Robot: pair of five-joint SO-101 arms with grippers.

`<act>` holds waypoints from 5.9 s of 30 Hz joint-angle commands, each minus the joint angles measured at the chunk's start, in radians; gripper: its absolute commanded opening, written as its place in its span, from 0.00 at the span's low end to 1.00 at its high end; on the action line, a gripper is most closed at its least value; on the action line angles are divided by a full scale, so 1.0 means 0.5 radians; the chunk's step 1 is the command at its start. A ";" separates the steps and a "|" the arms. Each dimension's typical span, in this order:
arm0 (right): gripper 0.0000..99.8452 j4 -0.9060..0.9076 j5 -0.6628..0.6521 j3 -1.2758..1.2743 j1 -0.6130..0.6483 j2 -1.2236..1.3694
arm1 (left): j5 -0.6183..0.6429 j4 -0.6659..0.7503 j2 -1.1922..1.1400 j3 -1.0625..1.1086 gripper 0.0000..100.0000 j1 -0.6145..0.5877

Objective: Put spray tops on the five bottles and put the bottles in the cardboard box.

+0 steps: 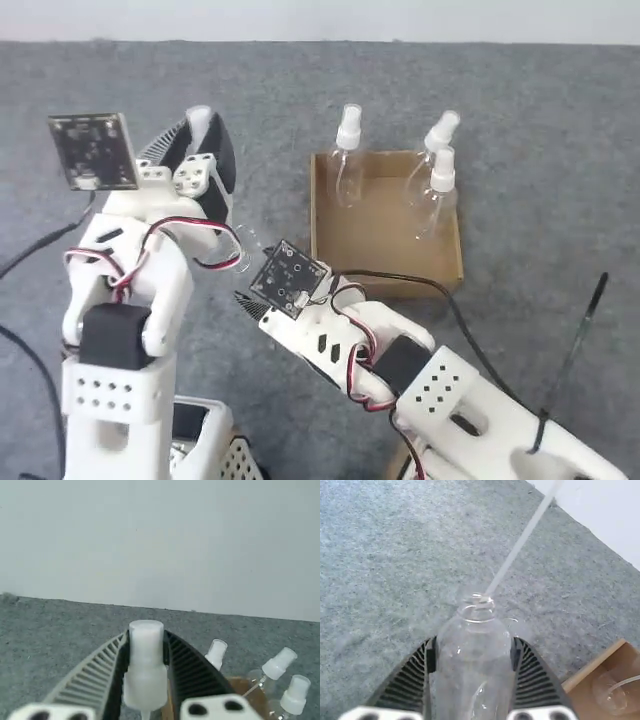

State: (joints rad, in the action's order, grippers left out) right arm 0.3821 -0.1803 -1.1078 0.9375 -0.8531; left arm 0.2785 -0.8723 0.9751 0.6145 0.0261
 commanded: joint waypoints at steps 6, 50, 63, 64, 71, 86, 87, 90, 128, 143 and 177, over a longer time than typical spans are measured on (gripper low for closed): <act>0.01 -0.038 0.009 -0.018 -0.075 -0.173 | 0.012 -0.267 0.009 0.008 0.01 0.003; 0.01 -0.465 0.341 -0.292 -0.198 -0.394 | -0.295 -0.316 0.046 -0.060 0.13 0.021; 0.01 -0.471 0.344 -0.276 -0.354 -0.400 | -0.408 -0.344 0.482 0.425 0.13 0.018; 0.01 -0.471 0.344 -0.276 -0.354 -0.400 | -0.417 -0.344 0.519 0.456 0.13 0.018; 0.01 -0.462 0.344 -0.276 -0.358 -0.400 | -0.463 -0.365 0.565 0.345 0.13 -0.040; 0.01 -0.140 0.344 0.356 -0.551 -0.299 | -0.473 -0.166 1.194 1.220 0.15 0.101; 0.01 -0.146 0.344 0.396 -0.551 -0.241 | -0.473 -0.175 1.298 1.272 0.17 0.141; 0.01 -0.155 0.344 0.537 -0.554 -0.017 | -0.460 -0.261 1.577 1.349 0.24 0.212; 0.01 0.511 0.374 0.850 -0.873 0.066 | -0.479 0.003 1.402 1.511 0.19 0.181; 0.01 -0.526 0.374 0.295 -0.999 0.554 | -0.353 0.055 1.402 1.475 0.01 -0.273; 0.01 -1.002 0.384 0.092 -1.008 1.014 | -0.356 0.055 1.402 1.478 0.01 -0.273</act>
State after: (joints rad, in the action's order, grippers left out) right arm -0.0951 0.0176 -1.0710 0.4388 -0.3360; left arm 0.0944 -0.8707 1.6855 1.3771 -0.1105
